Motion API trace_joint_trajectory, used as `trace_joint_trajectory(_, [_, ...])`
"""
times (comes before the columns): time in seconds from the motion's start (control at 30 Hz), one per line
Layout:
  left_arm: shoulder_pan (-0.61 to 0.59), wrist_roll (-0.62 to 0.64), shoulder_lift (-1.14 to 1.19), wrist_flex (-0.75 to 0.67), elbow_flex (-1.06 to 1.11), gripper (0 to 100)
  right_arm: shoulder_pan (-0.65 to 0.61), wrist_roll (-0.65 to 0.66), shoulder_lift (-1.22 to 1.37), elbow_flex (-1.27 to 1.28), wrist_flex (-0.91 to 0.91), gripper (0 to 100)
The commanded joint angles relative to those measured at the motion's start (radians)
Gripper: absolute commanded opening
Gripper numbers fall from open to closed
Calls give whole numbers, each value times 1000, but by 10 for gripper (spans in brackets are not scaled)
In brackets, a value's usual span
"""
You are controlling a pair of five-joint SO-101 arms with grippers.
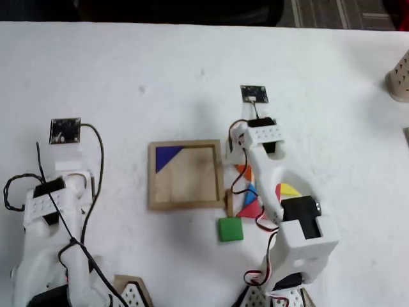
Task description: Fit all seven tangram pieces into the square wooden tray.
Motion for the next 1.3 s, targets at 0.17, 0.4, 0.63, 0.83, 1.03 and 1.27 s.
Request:
trace_joint_trajectory(0.17, [39,-8,-25,-23,2,20,-22,32,-2,-18,16,34])
trace_joint_trajectory(0.4, [47,-8,-25,-38,2,20,-28,38,-8,-18,16,34])
trace_joint_trajectory(0.63, [48,-8,-25,-37,2,20,-38,35,-85,12,47,34])
trace_joint_trajectory(0.83, [48,-6,-25,-37,2,20,-38,32,-236,86,53,34])
trace_joint_trajectory(1.03, [48,-6,-25,-37,2,20,-133,31,-401,181,53,34])
trace_joint_trajectory(1.27, [47,-6,-25,-37,2,20,-260,41,-536,201,96,34])
